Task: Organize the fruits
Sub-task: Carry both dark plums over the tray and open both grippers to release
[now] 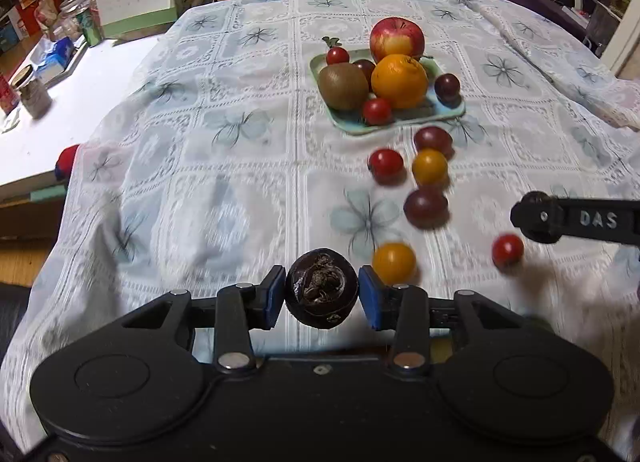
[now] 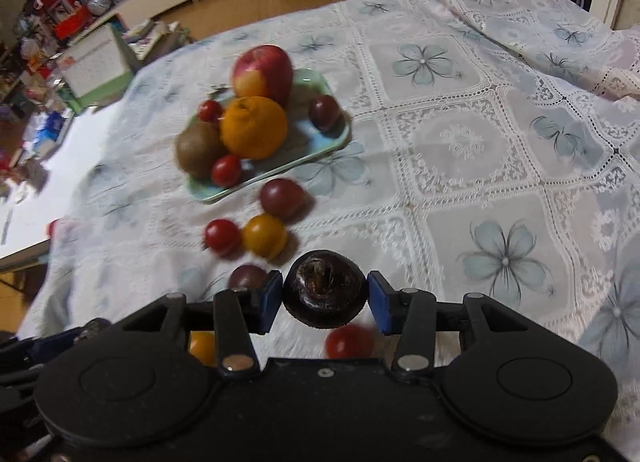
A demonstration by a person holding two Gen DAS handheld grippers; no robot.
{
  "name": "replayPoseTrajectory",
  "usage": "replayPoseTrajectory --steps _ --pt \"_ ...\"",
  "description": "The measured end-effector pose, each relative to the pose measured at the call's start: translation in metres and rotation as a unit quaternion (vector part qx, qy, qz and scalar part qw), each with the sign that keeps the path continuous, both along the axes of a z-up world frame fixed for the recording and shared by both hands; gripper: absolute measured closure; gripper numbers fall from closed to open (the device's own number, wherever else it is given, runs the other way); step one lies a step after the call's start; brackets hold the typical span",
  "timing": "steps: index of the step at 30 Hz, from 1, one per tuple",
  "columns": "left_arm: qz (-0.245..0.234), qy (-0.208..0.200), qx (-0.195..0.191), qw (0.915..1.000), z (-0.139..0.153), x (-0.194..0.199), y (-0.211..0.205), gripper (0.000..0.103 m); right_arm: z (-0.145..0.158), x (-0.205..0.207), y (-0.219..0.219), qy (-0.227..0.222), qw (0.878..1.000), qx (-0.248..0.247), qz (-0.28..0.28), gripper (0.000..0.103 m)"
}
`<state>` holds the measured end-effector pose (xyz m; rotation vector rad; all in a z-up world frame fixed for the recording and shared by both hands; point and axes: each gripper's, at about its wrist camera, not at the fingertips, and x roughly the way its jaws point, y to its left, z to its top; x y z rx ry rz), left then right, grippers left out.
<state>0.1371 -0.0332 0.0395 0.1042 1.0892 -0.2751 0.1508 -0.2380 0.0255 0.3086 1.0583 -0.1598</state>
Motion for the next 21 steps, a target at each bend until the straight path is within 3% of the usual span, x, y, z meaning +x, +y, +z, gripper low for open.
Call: replayPoseTrajectory --steps 5,12,21 --pt "0.005 0.007 -0.019 0.9998 -0.002 -0.034 0.016 0.054 0.013 -0.044 0.014 0.000 0.999 0.019 0.034 0.056" --pt "0.029 0.000 -0.011 0.9995 -0.015 -0.073 0.031 0.054 0.012 -0.100 0.035 0.012 0.997 0.007 0.077 0.056" --pt "0.046 0.025 -0.014 0.9985 -0.036 -0.100 0.039 0.054 -0.007 -0.134 0.036 0.062 0.994 0.032 0.087 0.056"
